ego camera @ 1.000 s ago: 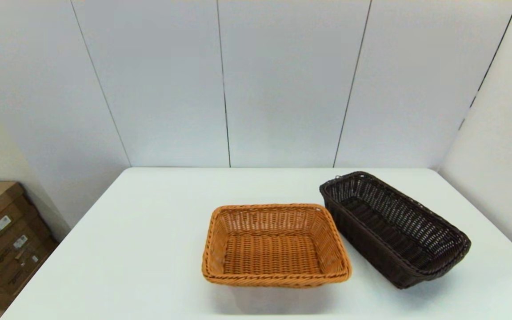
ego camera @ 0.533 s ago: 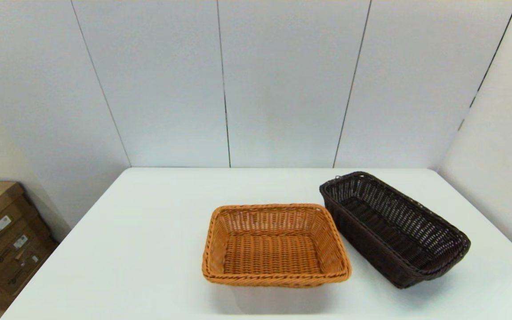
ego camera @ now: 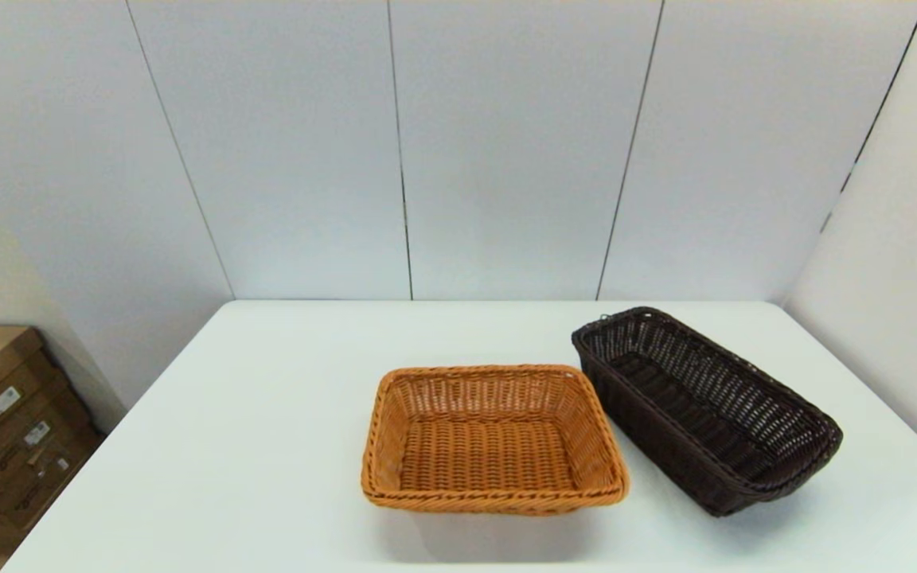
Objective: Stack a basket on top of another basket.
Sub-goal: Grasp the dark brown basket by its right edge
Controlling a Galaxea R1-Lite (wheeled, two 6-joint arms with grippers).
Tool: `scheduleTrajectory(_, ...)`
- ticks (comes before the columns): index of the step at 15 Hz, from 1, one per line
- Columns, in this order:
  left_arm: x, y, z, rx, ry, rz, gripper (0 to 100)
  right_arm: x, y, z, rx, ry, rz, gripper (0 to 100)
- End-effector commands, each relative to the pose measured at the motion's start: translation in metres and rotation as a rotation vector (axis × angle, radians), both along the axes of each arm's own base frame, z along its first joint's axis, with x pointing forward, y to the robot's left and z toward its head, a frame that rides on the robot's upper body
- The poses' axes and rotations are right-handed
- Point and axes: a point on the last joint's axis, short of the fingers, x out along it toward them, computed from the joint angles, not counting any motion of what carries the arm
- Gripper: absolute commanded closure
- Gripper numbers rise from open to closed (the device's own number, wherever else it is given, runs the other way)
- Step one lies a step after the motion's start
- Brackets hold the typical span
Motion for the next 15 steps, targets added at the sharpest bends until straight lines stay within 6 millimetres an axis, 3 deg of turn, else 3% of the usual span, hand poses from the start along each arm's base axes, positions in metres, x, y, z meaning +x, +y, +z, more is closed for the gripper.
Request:
scheduleTrajectory(1, -0.002, 0.001, -0.032, 0.080, -0.126, -0.073, 0, 0.000, 0.000, 0.000, 0.000, 0.001, 0.000, 0)
scheduleTrajectory(3, 0.010, 0.001, -0.053, 0.133, -0.253, -0.077, 0, 0.000, 0.000, 0.000, 0.002, 0.001, 0.000, 0)
scheduleTrajectory(7, 0.038, 0.002, -0.076, 0.186, -0.370, -0.046, 0, 0.000, 0.000, 0.000, 0.002, 0.001, -0.002, 0)
scheduleTrajectory(14, 0.045, 0.004, -0.083, 0.275, -0.433, -0.007, 0, 0.000, 0.000, 0.000, -0.009, -0.001, -0.008, 0)
scheduleTrajectory(15, 0.045, 0.004, -0.083, 0.276, -0.436, -0.007, 0, -0.004, 0.000, 0.011, -0.022, -0.030, -0.017, 0)
